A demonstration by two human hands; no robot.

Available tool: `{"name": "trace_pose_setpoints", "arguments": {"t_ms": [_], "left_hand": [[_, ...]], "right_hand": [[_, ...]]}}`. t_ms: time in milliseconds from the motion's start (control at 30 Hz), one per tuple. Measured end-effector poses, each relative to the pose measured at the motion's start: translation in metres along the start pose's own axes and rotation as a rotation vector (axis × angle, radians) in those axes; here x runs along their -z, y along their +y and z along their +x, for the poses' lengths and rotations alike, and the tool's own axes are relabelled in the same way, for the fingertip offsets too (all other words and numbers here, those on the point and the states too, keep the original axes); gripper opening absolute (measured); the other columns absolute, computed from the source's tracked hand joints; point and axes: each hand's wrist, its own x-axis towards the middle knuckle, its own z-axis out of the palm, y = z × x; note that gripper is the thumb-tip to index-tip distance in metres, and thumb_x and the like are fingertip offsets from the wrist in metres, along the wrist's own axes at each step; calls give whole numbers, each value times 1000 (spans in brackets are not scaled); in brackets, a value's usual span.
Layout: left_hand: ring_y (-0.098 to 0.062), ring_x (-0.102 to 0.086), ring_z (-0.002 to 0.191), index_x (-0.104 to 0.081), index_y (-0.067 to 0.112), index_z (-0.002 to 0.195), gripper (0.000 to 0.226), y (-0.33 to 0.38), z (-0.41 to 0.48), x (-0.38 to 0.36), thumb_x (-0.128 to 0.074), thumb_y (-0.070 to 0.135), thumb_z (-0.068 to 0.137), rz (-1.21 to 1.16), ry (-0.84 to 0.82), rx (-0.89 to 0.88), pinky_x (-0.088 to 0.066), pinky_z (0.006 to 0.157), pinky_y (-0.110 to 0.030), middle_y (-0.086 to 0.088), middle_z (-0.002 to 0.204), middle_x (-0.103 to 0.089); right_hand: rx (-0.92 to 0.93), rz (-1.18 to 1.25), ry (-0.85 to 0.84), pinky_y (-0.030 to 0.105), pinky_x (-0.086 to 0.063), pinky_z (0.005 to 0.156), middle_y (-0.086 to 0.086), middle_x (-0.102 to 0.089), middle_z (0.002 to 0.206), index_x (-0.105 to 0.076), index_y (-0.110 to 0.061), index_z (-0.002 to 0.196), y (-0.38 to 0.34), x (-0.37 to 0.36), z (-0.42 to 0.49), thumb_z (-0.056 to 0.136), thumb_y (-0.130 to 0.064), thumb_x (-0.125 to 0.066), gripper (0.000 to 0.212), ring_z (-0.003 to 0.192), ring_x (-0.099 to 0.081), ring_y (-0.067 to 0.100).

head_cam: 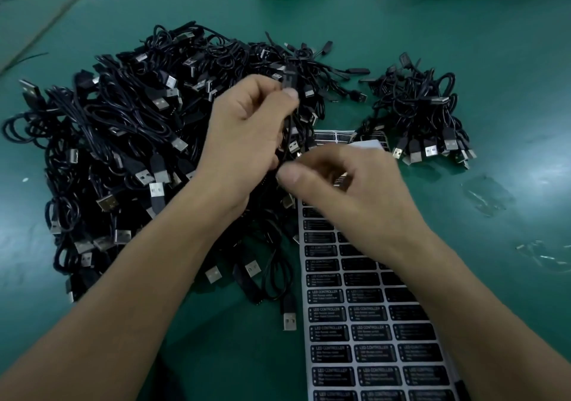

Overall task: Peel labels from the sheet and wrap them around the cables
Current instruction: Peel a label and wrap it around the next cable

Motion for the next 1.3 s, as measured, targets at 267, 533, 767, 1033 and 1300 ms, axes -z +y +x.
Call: {"name": "trace_pose_setpoints", "arguments": {"t_ms": [267,533,767,1033,1300], "left_hand": [[-6,-38,39,-41,17,72,30,-5,6,4,-48,9,100,-158,143,114,-30,34,-19,11,49,-37],[-9,-48,38,-44,15,75,31,-2,11,8,-47,23,105,-473,211,241,-39,37,-18,6,48,-46],[-10,-51,45,-61,12,97,53,-5,12,17,-29,53,106,-469,143,304,-42,40,-22,3,57,-51],[-7,-30,41,-58,13,81,25,-8,13,17,-50,21,103,-260,122,269,-24,34,-19,6,55,-42],[-2,-33,39,-60,19,87,17,-13,18,20,-54,14,101,13,197,116,-27,37,-16,9,62,-49]], "right_hand": [[56,160,-209,14,-48,66,-14,-72,83,-75,-25,93,-2,-7,-5,85,-47,-72,24,77,-67,3],[84,193,-158,36,-55,71,-7,-72,82,-72,-17,94,-5,-16,-7,89,-22,-73,7,77,-67,11],[35,360,118,18,-56,76,-18,-68,83,-57,-30,112,5,11,6,95,-23,-61,18,79,-67,3],[-55,-108,455,30,-55,63,6,-64,73,-63,-31,100,22,83,55,94,-30,-58,7,59,-56,14],[-321,-463,345,25,-48,82,8,-68,96,-53,-18,141,45,121,72,97,-30,-60,45,99,-62,25]]}}
